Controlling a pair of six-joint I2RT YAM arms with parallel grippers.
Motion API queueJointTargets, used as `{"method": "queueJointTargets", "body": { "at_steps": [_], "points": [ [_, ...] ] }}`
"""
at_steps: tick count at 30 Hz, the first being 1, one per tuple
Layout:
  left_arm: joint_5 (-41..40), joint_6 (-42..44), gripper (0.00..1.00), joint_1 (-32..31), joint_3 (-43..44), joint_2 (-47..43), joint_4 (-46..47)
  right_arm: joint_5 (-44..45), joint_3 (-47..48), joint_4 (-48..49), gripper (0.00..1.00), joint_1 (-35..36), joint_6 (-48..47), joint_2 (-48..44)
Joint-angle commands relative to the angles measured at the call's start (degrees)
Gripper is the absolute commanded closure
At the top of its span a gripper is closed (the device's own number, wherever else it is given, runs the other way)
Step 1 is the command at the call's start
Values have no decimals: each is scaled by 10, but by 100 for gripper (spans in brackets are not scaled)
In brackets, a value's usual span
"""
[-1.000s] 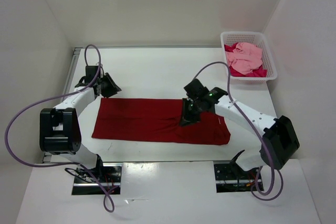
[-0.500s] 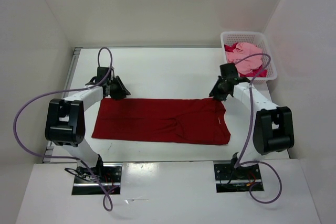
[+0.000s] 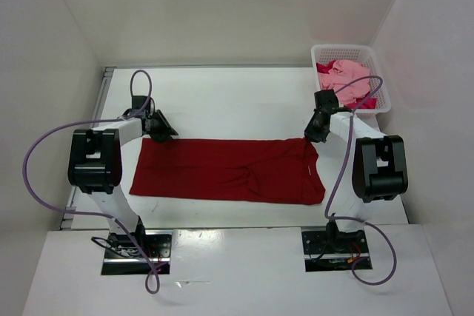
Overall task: Fold and stack the t-shirts
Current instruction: Fold the other side of the tshirt into a rectangle
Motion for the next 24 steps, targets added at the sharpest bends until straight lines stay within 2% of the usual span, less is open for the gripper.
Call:
{"method": "queueJointTargets", "body": {
  "at_steps": [1, 4, 11, 13, 15, 17, 21, 24],
  "points": [
    [14, -13, 61, 6, 18, 13, 26, 32, 33, 21, 93, 3, -17, 6],
    [20, -25, 62, 30, 6, 19, 32, 49, 22, 21, 100, 3, -17, 12],
    [43, -37, 62, 100, -13, 24, 37, 68, 27, 13, 100, -3, -7, 36],
    [49, -37, 62, 107, -13, 19, 37, 62, 27, 18, 100, 2, -7, 6],
    [54, -37, 62, 107, -13, -2, 37, 68, 33, 12, 86, 8, -13, -22],
    [54, -37, 62, 107, -18, -20, 37, 68, 48, 3, 78, 15, -29, -52],
    [11, -23, 62, 68, -5, -65, 12, 75, 67, -25, 73, 47, -41, -39],
    [-2, -9, 62, 41, 1, -73, 6, 87, 74, -36, 74, 68, -52, -3]
  ]
}}
